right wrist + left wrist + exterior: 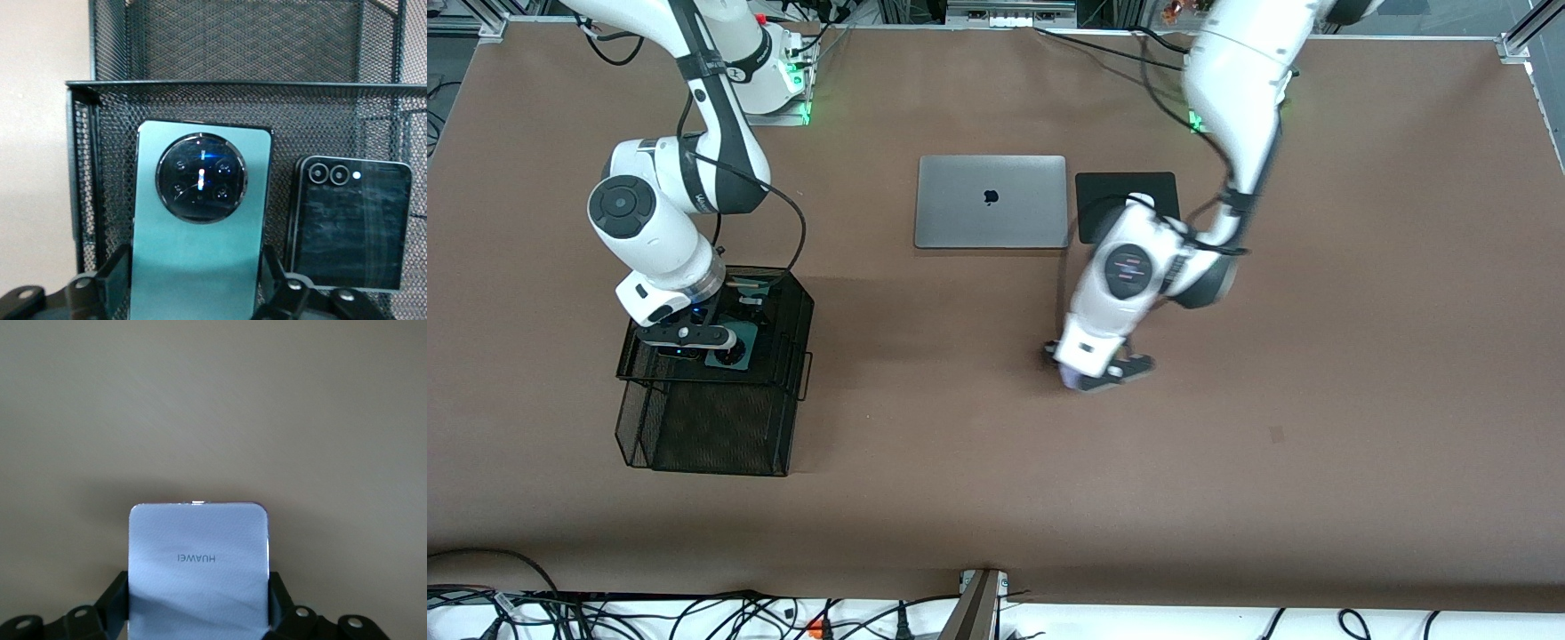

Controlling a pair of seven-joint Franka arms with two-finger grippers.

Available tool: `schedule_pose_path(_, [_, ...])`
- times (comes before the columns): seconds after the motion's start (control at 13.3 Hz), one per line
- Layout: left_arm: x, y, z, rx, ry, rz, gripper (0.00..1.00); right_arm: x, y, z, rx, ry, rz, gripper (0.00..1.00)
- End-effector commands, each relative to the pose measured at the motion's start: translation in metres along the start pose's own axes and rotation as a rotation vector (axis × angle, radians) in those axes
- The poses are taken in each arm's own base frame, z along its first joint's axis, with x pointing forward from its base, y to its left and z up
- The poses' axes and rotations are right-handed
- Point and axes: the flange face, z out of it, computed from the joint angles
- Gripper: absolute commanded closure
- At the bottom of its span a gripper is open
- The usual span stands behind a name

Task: Place phones with both arms
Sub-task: 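Lower the green phone into the basket while the left gripper carries the white phone, then set the white phone beside the laptop with the left gripper and release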

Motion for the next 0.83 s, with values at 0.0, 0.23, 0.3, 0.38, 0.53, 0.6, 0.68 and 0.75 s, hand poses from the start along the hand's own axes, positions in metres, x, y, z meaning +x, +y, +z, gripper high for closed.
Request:
schedule_pose_path(0.0, [-0.025, 0.040, 0.015, 0.031, 0.027, -0.017, 1.00, 0.001, -0.003, -0.007, 0.023, 0.020, 0.010, 0.01])
schedule_pose_path(0.23, [-0.068, 0.076, 0.029, 0.051, 0.079, 0.069, 1.00, 0.004, -0.004, -0.013, 0.026, 0.028, 0.001, 0.01])
schedule_pose_path(0.3, [-0.078, 0.095, 0.031, 0.038, 0.113, 0.117, 1.00, 0.006, -0.005, -0.017, 0.028, 0.033, -0.002, 0.01])
schedule_pose_path(0.38, [-0.089, 0.112, 0.037, 0.025, 0.136, 0.152, 1.00, 0.009, -0.006, -0.020, 0.030, 0.039, -0.007, 0.01])
schedule_pose_path(0.53, [-0.104, 0.128, 0.040, 0.020, 0.182, 0.221, 1.00, 0.013, -0.007, -0.030, 0.033, 0.037, -0.008, 0.01])
schedule_pose_path(0.6, [-0.116, 0.134, 0.041, 0.025, 0.198, 0.285, 1.00, 0.016, -0.008, -0.037, 0.034, 0.032, -0.012, 0.01])
schedule_pose_path(0.68, [-0.125, 0.138, 0.045, 0.024, 0.200, 0.311, 1.00, 0.019, -0.009, -0.043, 0.033, 0.025, -0.012, 0.01])
schedule_pose_path(0.75, [-0.126, 0.139, 0.050, 0.025, 0.202, 0.315, 1.00, 0.023, -0.010, -0.050, 0.032, 0.022, -0.013, 0.01])
